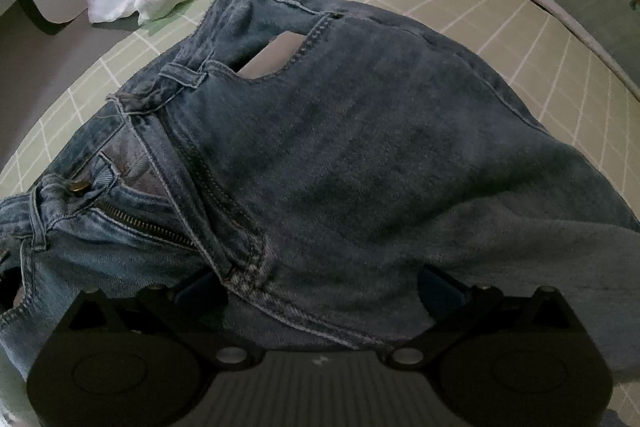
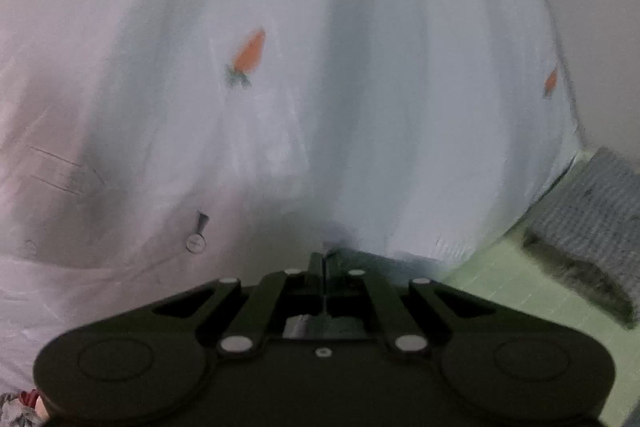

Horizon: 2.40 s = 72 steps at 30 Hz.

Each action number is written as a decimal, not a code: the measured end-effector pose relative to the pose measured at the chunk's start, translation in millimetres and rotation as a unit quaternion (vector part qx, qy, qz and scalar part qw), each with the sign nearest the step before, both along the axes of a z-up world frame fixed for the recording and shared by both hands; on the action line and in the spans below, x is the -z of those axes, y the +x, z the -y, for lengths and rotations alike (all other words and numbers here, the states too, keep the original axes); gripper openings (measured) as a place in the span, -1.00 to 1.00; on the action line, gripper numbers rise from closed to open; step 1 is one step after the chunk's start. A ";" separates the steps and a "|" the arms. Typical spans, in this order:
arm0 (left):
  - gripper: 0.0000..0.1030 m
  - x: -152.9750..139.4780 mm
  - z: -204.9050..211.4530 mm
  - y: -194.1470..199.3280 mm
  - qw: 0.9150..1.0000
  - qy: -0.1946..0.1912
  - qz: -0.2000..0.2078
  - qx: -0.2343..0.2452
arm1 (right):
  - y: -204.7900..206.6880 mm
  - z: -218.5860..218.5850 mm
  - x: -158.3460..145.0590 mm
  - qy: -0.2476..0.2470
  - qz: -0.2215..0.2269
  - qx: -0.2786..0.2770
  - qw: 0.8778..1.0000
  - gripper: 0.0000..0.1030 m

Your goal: Fold clothes

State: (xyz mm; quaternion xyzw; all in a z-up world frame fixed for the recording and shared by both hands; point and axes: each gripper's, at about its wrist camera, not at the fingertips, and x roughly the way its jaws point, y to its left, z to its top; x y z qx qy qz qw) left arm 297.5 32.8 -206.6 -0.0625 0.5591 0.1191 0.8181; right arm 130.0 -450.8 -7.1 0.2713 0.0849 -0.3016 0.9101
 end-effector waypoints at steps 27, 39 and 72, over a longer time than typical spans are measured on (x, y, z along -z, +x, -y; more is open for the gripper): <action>1.00 1.6 -1.5 0.0 1.000 0.004 0.007 -0.008 | 10.6 -54.5 160.2 -0.068 -0.363 -0.098 0.924 0.12; 1.00 1.3 -1.6 -0.3 1.000 0.005 0.006 -0.009 | 14.3 -33.6 169.0 -0.077 -0.366 -0.114 0.920 -0.73; 0.89 -39.0 -17.5 111.3 0.995 -0.086 0.059 -0.003 | 45.7 59.3 162.3 0.090 -0.300 -0.049 0.949 0.57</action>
